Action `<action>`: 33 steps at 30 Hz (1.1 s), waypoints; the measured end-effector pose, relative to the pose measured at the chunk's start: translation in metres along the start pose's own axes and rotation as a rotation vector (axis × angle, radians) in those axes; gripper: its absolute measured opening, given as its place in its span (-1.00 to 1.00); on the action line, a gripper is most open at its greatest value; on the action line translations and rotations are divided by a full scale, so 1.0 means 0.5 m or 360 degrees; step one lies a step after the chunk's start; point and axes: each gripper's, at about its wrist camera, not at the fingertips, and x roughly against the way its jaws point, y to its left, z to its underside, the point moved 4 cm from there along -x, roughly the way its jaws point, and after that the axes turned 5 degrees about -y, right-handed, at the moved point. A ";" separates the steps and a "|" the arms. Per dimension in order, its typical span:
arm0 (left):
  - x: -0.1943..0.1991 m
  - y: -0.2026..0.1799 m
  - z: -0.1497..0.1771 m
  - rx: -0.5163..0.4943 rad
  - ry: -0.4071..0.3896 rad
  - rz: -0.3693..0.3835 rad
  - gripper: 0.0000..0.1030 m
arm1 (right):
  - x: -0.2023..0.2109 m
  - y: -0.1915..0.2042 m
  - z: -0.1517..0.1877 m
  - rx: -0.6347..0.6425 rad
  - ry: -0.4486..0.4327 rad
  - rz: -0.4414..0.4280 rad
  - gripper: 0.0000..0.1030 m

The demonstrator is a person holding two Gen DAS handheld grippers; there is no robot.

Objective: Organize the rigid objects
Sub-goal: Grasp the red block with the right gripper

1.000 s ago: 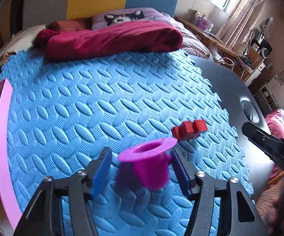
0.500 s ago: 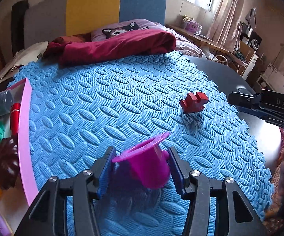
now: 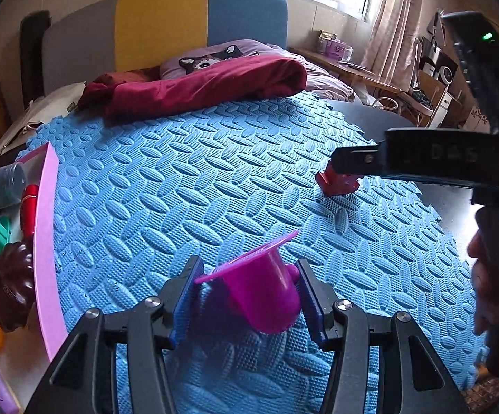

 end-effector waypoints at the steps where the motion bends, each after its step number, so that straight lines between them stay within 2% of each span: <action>1: 0.001 0.000 0.001 0.0002 -0.0002 0.0001 0.05 | -0.007 0.000 0.000 0.0011 0.0007 0.0011 0.29; 7: 0.004 0.001 0.003 0.0007 -0.0007 0.0006 0.06 | -0.044 0.002 0.002 0.0051 0.0052 0.0021 0.28; 8: 0.005 0.001 0.003 0.0009 -0.0008 0.0008 0.06 | -0.050 0.009 0.005 0.0081 0.0071 0.0004 0.24; 9: 0.005 0.001 0.003 0.0011 -0.0009 0.0009 0.06 | -0.055 0.016 0.009 0.0127 0.0086 0.0009 -0.04; 11: 0.005 0.001 0.003 0.0017 -0.0011 0.0014 0.06 | -0.057 0.026 0.012 0.0222 0.0062 0.0063 -0.05; 23: 0.009 0.005 0.003 0.0043 -0.0014 0.0037 0.05 | -0.059 0.015 0.009 0.0172 0.0062 0.0046 -0.04; 29: 0.016 0.006 0.007 0.0018 0.0005 -0.0055 0.05 | -0.064 0.023 0.014 0.0257 0.0034 0.0121 -0.06; 33: 0.037 0.013 0.002 0.0042 -0.0029 -0.0058 0.05 | -0.064 0.024 0.015 0.0279 0.0023 0.0130 -0.07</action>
